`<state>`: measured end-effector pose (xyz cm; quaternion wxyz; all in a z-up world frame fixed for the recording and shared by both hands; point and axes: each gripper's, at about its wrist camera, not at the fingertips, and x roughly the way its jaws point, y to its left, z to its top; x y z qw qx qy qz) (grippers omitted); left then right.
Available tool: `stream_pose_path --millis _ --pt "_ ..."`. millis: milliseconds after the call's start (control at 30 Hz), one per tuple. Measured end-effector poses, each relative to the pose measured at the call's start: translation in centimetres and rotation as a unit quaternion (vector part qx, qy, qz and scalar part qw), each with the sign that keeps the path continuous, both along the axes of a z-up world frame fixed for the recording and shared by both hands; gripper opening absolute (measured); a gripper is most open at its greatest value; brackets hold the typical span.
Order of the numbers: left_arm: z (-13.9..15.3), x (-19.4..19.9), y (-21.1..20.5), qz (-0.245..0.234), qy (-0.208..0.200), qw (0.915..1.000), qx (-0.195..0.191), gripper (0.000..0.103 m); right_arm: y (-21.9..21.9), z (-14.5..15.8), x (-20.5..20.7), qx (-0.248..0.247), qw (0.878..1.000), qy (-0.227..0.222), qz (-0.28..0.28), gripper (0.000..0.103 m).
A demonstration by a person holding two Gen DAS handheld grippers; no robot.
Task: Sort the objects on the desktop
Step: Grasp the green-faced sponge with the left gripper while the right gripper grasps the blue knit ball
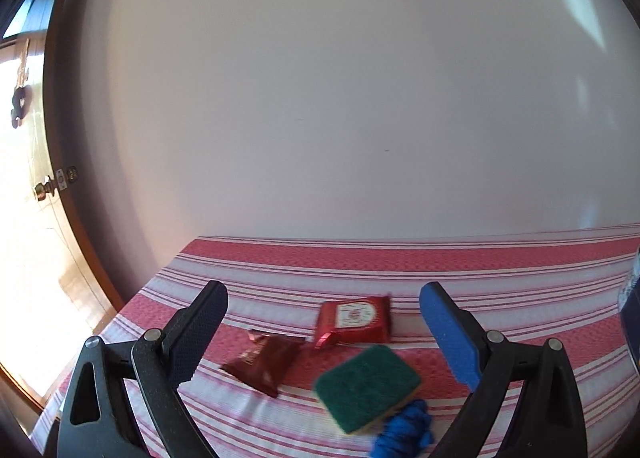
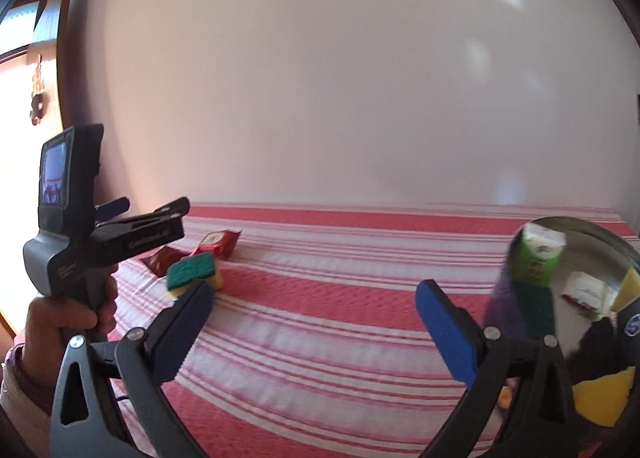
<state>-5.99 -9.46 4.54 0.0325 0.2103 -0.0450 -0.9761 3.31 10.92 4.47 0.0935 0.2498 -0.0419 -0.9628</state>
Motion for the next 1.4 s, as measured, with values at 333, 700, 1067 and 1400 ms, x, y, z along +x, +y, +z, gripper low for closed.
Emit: stream_pose_path --millis 333,700,1067,1400 --pt "1.3 -0.7 -11.5 0.123 0.024 0.9913 0.04 0.098 -11.1 -4.4 -8.3 0.01 0.988 -0.13 0.082 0.095" --pt "0.1 -1.8 -10.0 0.073 0.012 0.9971 0.016 0.098 -12.5 -6.6 -10.7 0.024 0.982 -0.164 0.091 0.045" --pt "-3.5 -1.1 -1.3 -0.145 -0.041 0.9802 -0.128 0.098 -5.6 -5.1 -8.0 -0.015 0.991 -0.119 0.064 0.044" --pt "-8.3 -2.8 4.6 -0.206 -0.114 0.9475 -0.216 0.098 -1.5 -4.5 -7.5 -0.059 0.991 -0.113 0.03 0.044"
